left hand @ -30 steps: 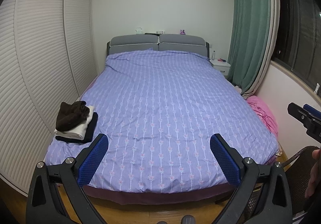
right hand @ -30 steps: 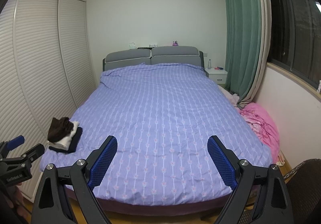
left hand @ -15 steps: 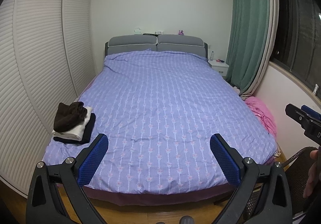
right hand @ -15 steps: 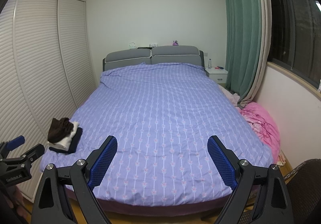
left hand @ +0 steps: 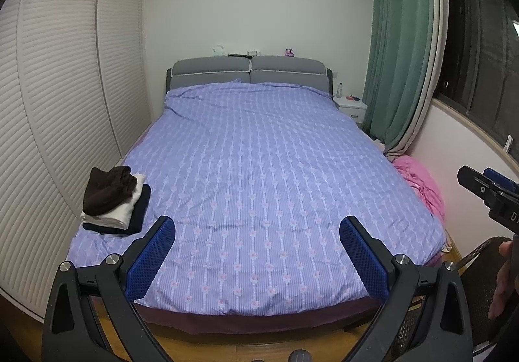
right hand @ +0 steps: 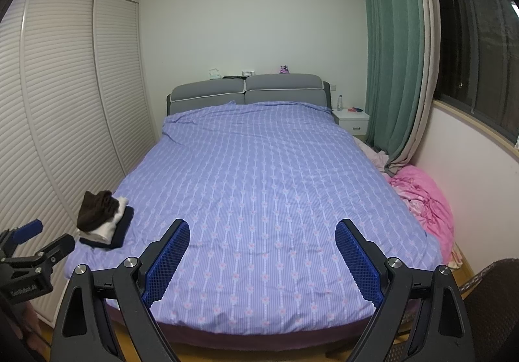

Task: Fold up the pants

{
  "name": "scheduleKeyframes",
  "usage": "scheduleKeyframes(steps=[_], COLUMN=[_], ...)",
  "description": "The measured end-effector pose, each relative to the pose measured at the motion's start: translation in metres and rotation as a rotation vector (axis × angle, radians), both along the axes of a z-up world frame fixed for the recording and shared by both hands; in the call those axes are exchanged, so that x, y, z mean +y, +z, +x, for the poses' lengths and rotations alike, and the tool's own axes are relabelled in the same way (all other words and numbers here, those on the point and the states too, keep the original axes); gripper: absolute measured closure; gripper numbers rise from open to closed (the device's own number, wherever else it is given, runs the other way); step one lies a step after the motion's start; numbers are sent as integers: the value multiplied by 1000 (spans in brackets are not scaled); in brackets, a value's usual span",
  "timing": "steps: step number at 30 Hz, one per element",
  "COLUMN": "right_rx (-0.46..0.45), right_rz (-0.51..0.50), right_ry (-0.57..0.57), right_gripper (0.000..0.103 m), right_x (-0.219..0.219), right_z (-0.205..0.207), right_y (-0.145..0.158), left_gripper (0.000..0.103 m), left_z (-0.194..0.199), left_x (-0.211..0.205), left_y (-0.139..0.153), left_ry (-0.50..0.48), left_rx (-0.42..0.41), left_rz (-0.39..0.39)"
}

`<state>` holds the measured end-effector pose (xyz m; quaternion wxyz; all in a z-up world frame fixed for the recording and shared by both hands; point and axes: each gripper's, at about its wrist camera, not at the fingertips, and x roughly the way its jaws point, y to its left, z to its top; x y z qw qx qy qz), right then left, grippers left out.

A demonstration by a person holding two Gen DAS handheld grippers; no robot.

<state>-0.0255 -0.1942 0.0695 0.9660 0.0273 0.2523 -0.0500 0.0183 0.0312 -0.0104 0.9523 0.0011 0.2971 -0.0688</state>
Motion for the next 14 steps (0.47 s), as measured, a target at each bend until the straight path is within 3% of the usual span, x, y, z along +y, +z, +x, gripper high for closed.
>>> scheduleKeyframes(steps=[14], right_rx=[1], right_rz=[-1], right_ry=[-2], right_gripper=[11], right_x=[-1], right_z=[3], right_y=[0], left_gripper=[0], left_z=[6], left_x=[-8], left_y=[2], left_ry=[-19], left_rx=[-31], left_rz=[6])
